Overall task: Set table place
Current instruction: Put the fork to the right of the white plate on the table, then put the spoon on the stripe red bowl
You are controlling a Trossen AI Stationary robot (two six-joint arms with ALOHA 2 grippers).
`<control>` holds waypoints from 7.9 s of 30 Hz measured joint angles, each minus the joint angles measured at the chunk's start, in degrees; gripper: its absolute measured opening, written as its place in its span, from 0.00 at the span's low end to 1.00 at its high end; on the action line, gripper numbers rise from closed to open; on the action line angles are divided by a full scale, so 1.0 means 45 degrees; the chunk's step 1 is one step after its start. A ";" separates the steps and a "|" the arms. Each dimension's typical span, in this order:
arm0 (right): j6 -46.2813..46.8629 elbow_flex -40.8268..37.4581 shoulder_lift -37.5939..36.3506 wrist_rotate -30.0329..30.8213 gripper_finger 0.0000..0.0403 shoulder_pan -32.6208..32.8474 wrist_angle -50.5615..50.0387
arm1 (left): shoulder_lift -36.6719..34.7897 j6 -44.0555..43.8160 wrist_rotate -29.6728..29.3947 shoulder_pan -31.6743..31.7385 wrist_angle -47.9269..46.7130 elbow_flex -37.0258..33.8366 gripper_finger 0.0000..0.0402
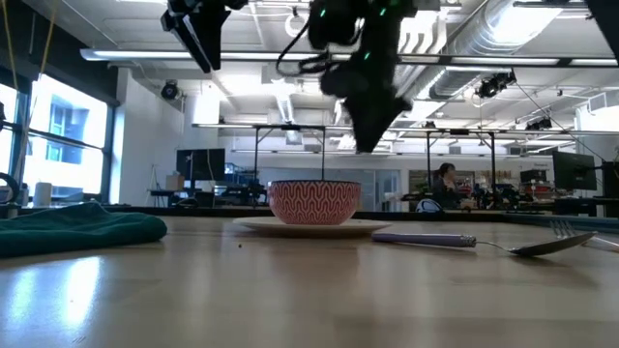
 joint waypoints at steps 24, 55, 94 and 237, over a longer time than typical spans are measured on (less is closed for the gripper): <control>2.0918 -0.5695 -0.3222 -0.0319 0.22 0.8889 -0.0426 | 0.0010 0.3300 0.0219 0.0012 0.1618 0.0000 0.51; 2.0659 -1.1783 -0.4261 -0.0579 0.13 0.7700 0.4732 | 0.0010 0.3271 0.0682 0.0015 0.1613 -0.0003 0.51; 1.0377 -0.8184 -0.3799 0.1189 0.00 0.1423 0.5433 | 0.0000 0.3256 0.0777 0.0013 0.1254 -0.0001 0.51; 0.5097 -0.6552 -0.0142 -0.2491 0.19 0.5712 0.5823 | 0.0000 0.3625 0.1318 0.0005 0.1205 -0.0002 0.51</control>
